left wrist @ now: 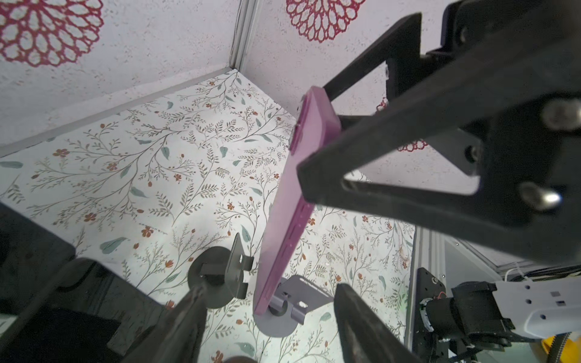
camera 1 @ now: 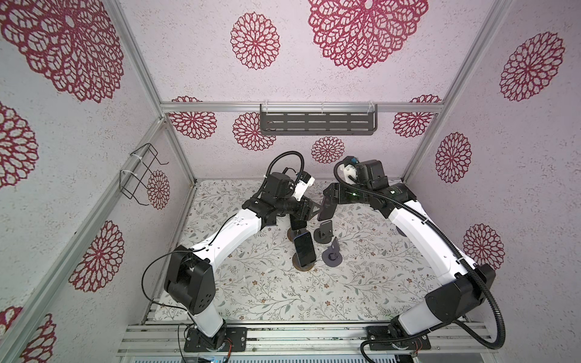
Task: Remove the phone from the phone stand
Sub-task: 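Close the left gripper on the pink-edged phone beside the right gripper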
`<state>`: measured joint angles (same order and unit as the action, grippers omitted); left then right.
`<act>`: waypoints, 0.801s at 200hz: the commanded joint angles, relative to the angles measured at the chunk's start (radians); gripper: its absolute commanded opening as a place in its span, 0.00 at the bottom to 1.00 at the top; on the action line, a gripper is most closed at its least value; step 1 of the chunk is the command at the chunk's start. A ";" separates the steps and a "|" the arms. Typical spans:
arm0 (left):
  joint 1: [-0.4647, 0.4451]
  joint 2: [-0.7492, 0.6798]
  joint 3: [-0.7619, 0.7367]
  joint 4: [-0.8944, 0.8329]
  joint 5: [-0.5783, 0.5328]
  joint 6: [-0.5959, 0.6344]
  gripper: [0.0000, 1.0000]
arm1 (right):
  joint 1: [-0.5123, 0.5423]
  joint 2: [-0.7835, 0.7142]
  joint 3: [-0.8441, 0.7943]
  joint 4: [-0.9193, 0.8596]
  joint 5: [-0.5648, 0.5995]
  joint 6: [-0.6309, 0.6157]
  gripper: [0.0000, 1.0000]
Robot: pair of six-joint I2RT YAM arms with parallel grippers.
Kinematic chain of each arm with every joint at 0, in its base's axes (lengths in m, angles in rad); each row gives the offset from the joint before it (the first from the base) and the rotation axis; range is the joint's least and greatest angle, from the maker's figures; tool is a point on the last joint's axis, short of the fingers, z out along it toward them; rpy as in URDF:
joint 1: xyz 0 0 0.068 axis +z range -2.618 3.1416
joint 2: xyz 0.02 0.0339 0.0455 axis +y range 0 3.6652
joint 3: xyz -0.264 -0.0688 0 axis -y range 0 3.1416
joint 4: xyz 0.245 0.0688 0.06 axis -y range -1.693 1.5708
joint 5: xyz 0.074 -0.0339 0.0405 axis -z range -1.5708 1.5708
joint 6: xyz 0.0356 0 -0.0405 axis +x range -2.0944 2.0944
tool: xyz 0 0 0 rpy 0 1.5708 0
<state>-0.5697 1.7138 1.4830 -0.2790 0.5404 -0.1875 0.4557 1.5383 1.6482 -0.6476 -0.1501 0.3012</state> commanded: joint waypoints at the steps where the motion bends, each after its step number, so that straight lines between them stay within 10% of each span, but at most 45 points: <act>1: -0.013 0.042 0.043 0.053 0.056 -0.017 0.61 | -0.013 -0.064 0.008 0.077 -0.041 0.039 0.52; 98: -0.035 0.126 0.120 0.095 0.066 -0.055 0.00 | -0.041 -0.079 -0.065 0.155 -0.072 0.078 0.52; 160: -0.036 0.105 0.127 0.070 0.027 -0.048 0.00 | -0.097 -0.149 -0.100 0.132 -0.051 0.041 0.87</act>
<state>-0.6144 1.8370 1.5776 -0.2256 0.5766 -0.2375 0.4015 1.4883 1.5421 -0.5404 -0.1986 0.3580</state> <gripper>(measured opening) 0.111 0.841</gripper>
